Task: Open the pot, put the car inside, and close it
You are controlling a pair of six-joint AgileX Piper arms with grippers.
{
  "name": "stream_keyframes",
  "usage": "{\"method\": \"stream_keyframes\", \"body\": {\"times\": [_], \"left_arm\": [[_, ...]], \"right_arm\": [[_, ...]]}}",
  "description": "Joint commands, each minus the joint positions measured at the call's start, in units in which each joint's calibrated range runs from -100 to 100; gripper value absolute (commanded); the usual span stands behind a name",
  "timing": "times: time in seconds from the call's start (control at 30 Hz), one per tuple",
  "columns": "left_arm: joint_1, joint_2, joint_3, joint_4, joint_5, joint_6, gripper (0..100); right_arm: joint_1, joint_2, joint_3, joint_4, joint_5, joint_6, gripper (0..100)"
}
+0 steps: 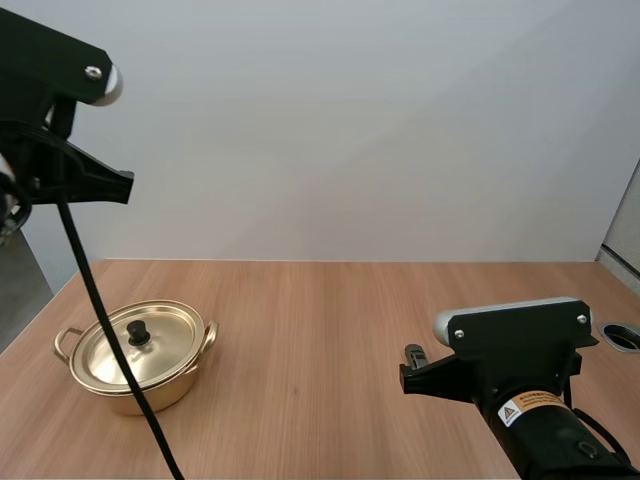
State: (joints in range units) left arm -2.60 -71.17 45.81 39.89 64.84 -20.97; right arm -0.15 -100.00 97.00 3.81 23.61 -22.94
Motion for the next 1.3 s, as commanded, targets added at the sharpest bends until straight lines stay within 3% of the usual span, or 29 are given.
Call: {"method": "stream_keyframes", "body": {"times": [0.0,0.1,0.2,0.3,0.43,0.57,0.73,0.83,0.9,1.0,1.13,1.27], "left_arm": [[0.07,10.3,-0.3,-4.0,6.7,0.6,0],[0.07,10.2,-0.3,-4.0,4.7,2.3,0],[0.07,10.2,-0.3,-4.0,4.7,4.4,0],[0.07,10.2,-0.3,-4.7,2.2,4.7,0],[0.07,10.2,-0.3,-12.6,0.8,4.7,0],[0.07,10.2,-0.3,-18.3,0.1,4.7,0],[0.07,10.2,-0.3,-18.6,-2.6,4.3,0],[0.07,10.2,-0.3,-17.3,-3.3,6.3,0],[0.07,10.2,-0.3,-17.3,-3.3,10.8,0],[0.07,10.2,-0.3,-16.7,-2.7,16.4,0],[0.07,10.3,-0.3,-15.2,-2.5,15.9,0],[0.07,11.5,-0.3,-14.4,-3.0,15.8,0]], "right_arm": [[0.0,0.0,0.0,-13.5,-64.1,-4.2,0],[0.0,0.0,0.0,-13.5,-78.2,-15.3,0],[0.0,0.0,-1.2,-9.3,-75.2,-17.3,0],[0.0,0.0,-5.4,0.4,-54.4,-20.7,0],[0.0,1.6,-13.1,11.8,-32.2,-23.4,0],[0.5,6.2,-23.5,13.6,-2.8,-22.9,0],[0.5,17.6,-33.5,13.9,29.3,-22.4,0],[0.5,25.3,-36.8,12.9,41.2,-19.0,0],[0.5,30.3,-38.0,12.0,42.1,-15.6,0],[0.5,35.5,-38.2,10.8,33.5,-12.2,0],[-0.3,39.3,-38.2,4.0,21.1,-13.0,0],[-0.9,41.1,-38.2,1.3,23.1,-12.7,0]]}}
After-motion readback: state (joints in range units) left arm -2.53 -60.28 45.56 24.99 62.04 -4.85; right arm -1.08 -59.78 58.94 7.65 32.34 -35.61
